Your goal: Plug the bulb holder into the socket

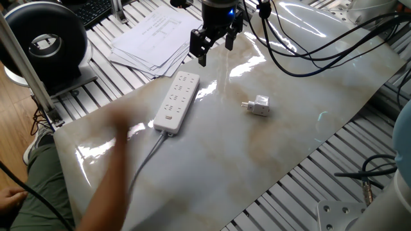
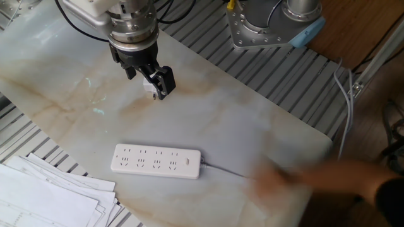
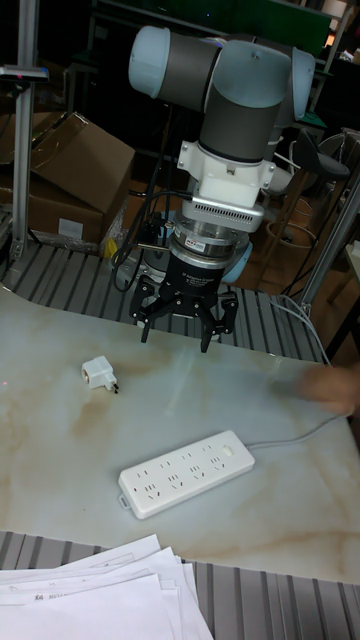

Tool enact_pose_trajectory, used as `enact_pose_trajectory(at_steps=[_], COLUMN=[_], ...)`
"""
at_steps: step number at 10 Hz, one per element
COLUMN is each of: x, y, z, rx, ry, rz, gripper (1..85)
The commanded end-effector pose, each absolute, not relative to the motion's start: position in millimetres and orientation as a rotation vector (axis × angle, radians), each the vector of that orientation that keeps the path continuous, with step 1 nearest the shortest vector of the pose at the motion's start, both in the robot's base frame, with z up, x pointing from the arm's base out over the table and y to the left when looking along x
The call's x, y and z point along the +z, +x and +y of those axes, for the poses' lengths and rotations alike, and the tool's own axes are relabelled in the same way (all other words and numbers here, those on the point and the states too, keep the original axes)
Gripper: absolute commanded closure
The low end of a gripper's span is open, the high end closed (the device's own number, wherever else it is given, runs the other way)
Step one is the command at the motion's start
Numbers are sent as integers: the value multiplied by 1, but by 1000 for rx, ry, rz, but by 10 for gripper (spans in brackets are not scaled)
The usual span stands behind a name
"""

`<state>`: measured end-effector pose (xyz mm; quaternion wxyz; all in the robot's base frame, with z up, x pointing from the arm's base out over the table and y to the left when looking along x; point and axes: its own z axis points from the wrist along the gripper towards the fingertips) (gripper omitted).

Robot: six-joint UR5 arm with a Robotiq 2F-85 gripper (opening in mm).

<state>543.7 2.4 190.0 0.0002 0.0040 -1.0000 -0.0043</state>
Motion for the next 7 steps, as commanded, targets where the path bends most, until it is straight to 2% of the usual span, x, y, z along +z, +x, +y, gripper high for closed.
enact_pose_trajectory(at_steps=[1, 7], x=[190, 190], y=[530, 530], z=[12, 15], rx=[-54, -54], ry=[18, 0], rz=[-3089, -3089], gripper=[843, 843])
